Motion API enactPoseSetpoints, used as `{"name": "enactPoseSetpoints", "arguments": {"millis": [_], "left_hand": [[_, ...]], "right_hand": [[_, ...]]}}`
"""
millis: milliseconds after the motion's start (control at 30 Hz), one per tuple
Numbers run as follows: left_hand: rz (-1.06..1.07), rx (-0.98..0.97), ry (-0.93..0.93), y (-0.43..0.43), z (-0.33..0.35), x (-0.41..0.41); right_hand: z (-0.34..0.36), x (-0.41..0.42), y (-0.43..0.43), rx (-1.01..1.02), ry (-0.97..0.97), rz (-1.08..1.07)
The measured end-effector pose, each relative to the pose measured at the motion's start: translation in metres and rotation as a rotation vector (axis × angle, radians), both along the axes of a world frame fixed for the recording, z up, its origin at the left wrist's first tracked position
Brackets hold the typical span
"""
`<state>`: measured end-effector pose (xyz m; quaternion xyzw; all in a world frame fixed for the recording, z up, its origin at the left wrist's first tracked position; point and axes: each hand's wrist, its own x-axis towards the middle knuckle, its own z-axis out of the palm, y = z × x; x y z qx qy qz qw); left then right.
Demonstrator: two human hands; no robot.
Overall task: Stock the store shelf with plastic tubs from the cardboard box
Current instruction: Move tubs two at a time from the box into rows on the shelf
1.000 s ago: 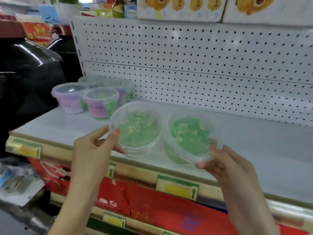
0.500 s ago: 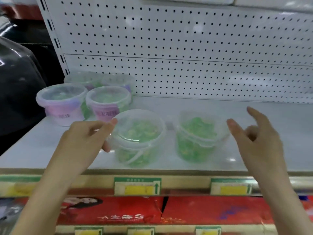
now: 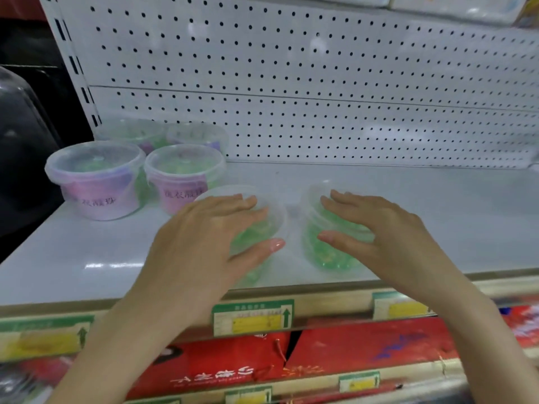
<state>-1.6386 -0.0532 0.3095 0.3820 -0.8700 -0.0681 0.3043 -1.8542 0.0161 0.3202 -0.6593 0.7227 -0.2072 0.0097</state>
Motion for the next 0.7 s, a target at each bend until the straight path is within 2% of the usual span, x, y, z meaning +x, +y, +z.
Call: {"name": "enactPoseSetpoints", "arguments": {"millis": [200,333,467,633,700], "left_hand": [[-0.135,0.137,0.069,-0.025,0.004,0.067],[-0.155,0.134,0.029,-0.04,0.007,0.115],[-0.213,0.253,-0.017,-0.054,0.012,0.156],[-0.239,0.373,-0.157,-0.061,0.03,0.195],[-0.193,0.359,-0.088,-0.054,0.038,0.196]], "right_hand": [[-0.001,0.019,-0.005,-0.014,-0.056,0.164],[-0.002,0.049,-0.018,-0.046,-0.1,0.248],[-0.004,0.085,-0.038,-0.1,-0.123,0.356],[0.008,0.092,-0.049,0.036,-0.225,0.576],[0.018,0.088,-0.045,0.08,-0.168,0.552]]}}
